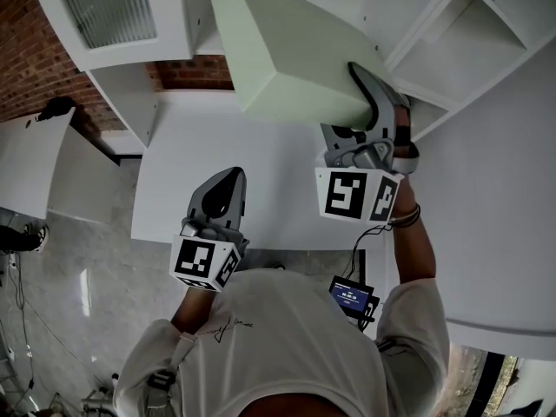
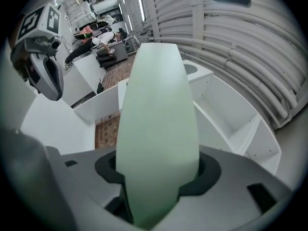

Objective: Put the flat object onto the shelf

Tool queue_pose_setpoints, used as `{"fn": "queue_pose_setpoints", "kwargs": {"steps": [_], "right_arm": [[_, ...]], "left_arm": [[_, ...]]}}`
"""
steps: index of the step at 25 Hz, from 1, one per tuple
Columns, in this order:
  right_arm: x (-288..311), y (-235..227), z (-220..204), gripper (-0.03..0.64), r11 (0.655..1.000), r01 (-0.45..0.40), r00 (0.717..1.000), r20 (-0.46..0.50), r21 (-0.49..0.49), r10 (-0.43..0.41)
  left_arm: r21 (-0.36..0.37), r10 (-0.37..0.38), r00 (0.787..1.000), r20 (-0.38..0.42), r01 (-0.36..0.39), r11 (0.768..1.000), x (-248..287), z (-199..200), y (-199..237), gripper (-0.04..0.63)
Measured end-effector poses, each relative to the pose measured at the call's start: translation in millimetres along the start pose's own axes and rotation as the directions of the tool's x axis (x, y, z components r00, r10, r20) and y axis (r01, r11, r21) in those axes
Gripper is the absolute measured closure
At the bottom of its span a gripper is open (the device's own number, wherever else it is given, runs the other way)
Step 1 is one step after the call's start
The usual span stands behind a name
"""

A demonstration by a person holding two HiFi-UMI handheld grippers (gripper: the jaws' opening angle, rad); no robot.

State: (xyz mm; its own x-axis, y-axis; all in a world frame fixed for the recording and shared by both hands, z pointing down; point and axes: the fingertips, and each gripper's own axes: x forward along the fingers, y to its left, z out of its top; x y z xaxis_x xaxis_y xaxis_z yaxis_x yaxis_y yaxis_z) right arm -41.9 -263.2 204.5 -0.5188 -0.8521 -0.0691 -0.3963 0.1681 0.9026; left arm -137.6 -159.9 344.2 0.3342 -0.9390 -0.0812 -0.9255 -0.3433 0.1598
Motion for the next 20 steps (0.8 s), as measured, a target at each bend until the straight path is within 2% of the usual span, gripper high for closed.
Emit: {"fn": "queue_pose_setpoints", "kwargs": {"steps": [8,20], "right_arm": [[15,27,3,0.341,0.992,-0.036,0.999,-0.03,-0.122,0.033],[29,50,-3,0.341,0.966,-0.069,0.994,-0.098,-0.248,0.046]], "left_arm": [[0.014,0.001,0.999,0.035,-0.002,1.0,0,15,4,0.582],[0.048,-0.014,0.996,0.086,0.01,0.999,0,41,3,0.582]]}}
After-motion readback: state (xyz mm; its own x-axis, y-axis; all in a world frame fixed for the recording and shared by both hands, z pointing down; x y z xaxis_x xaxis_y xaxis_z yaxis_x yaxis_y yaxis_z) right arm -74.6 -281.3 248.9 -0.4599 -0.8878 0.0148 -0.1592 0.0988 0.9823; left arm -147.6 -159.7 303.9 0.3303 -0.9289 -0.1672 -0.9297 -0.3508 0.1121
